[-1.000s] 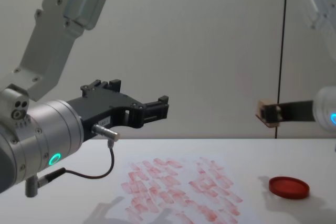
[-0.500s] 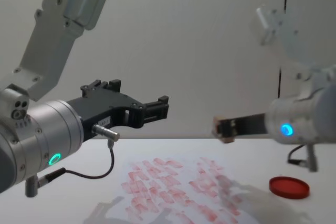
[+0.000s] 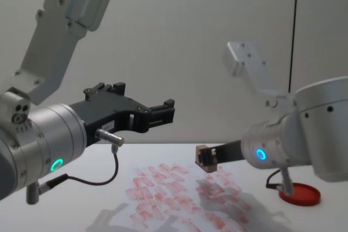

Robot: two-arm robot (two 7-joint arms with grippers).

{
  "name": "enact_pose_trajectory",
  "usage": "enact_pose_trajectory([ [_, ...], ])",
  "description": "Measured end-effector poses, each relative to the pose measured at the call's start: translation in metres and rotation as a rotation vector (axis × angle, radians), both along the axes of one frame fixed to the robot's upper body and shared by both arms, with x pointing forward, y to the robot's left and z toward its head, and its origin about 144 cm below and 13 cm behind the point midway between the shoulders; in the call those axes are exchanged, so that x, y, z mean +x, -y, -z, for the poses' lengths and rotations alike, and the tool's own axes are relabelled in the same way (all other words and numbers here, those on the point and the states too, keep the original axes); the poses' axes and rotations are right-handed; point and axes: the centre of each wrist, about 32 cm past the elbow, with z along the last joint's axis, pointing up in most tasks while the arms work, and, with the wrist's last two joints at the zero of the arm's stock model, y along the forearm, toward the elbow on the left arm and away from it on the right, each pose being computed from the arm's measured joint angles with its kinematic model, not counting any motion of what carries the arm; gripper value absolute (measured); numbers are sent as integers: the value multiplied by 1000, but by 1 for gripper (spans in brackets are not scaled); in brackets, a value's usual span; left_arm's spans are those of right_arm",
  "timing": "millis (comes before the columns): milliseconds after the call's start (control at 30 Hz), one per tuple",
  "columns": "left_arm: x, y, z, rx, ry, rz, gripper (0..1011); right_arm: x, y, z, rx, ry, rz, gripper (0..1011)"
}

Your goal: Use the one hand to pick up the stamp and affix it onto the A4 paper.

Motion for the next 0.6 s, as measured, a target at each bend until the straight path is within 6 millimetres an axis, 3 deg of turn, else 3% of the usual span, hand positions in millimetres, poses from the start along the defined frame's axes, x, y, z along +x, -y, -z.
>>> enact_pose_trajectory([
  [600, 0, 0, 0, 0, 0, 0, 993, 24, -15, 16, -46, -83, -41, 219],
])
